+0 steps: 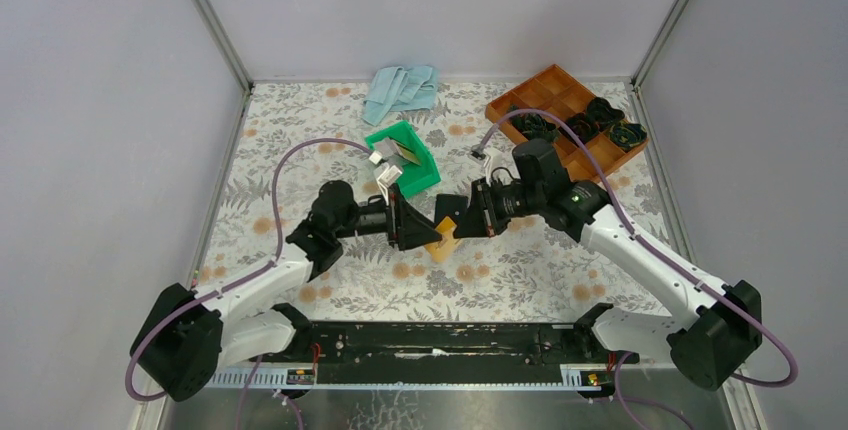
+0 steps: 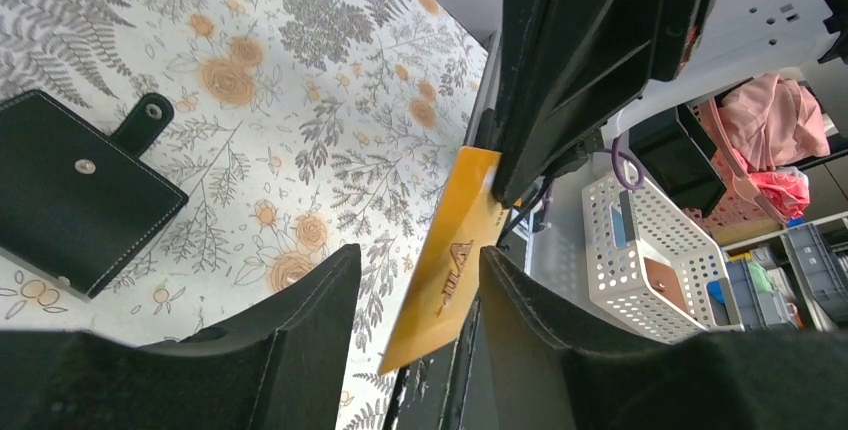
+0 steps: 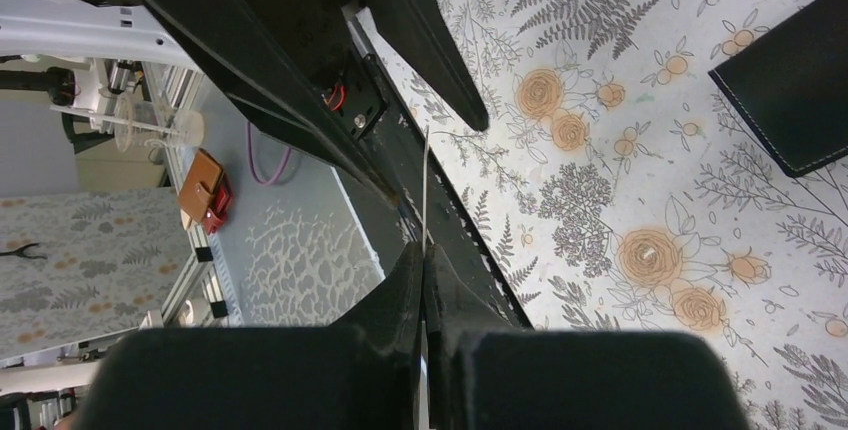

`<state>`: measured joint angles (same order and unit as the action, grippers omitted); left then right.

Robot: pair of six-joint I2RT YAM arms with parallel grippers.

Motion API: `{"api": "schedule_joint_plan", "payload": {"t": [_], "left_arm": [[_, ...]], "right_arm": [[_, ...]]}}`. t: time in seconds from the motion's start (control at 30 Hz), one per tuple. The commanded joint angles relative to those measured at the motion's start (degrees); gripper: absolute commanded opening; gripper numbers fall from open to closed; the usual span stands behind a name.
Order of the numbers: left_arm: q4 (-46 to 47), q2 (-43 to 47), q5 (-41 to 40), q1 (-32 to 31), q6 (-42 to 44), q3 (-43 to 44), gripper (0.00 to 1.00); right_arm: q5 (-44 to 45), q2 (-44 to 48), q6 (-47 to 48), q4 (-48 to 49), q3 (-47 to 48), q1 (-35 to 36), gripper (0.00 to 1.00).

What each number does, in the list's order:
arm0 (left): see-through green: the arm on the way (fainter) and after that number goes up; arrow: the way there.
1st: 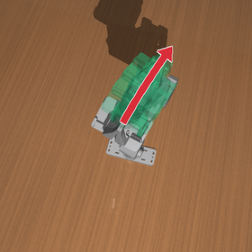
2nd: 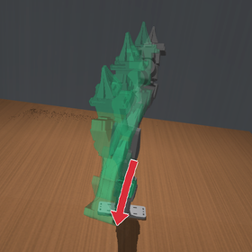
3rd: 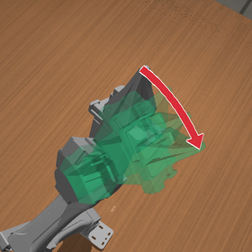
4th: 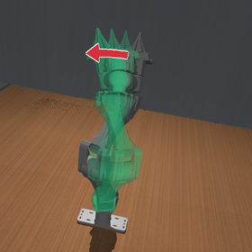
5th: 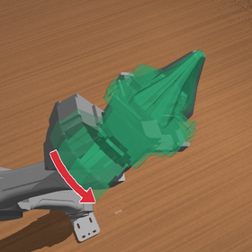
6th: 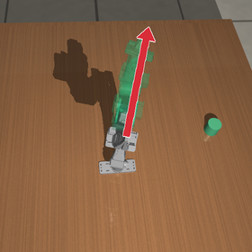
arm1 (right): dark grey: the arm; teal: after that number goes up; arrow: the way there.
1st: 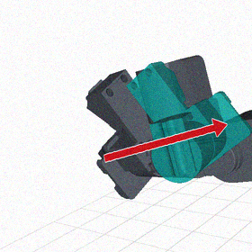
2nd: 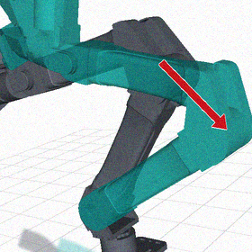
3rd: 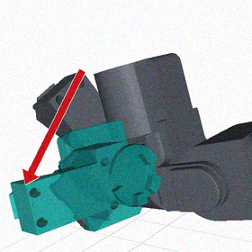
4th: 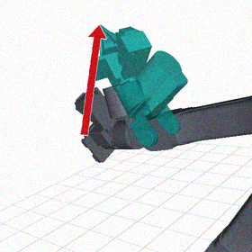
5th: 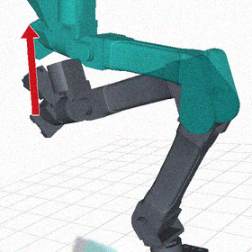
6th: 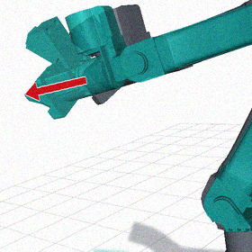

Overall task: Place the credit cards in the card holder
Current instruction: Pick up the credit card from the storage box.

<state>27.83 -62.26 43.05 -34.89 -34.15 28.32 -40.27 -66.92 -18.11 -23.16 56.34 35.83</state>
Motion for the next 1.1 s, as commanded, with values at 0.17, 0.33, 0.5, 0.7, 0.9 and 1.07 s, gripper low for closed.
{"api": "schedule_joint_plan", "payload": {"t": [0.17,0.33,0.5,0.7,0.9,1.07], "left_arm": [[4.24,-2.71,3.36,-0.96,0.05,0.72,0.42],[3.82,-2.27,3.05,-0.91,0.14,0.83,0.31],[4.67,-2.6,4.15,-0.97,-0.52,0.87,0.15],[6.93,-4.01,5.39,-0.96,-2.12,0.91,0.0],[7.78,-4.51,2.73,-0.98,-2.69,1.27,0.0],[8.05,-3.91,-2.68,-0.98,-3.42,1.12,0.0]], "right_arm": [[-5.31,-1.53,-1.04,3.75,1.2,-0.95,0.0],[-8.01,-3.7,-0.6,3.67,1.24,-1.9,0.0],[-9.55,-5.56,-1.08,4.56,1.57,-3.4,0.0],[-11.71,-7.58,-0.47,3.94,3.68,-4.55,0.08],[-12.3,-7.6,-1.17,6.6,5.3,-6.22,0.44],[-7.0,-5.63,-3.03,8.76,5.4,-8.26,0.52]]}}
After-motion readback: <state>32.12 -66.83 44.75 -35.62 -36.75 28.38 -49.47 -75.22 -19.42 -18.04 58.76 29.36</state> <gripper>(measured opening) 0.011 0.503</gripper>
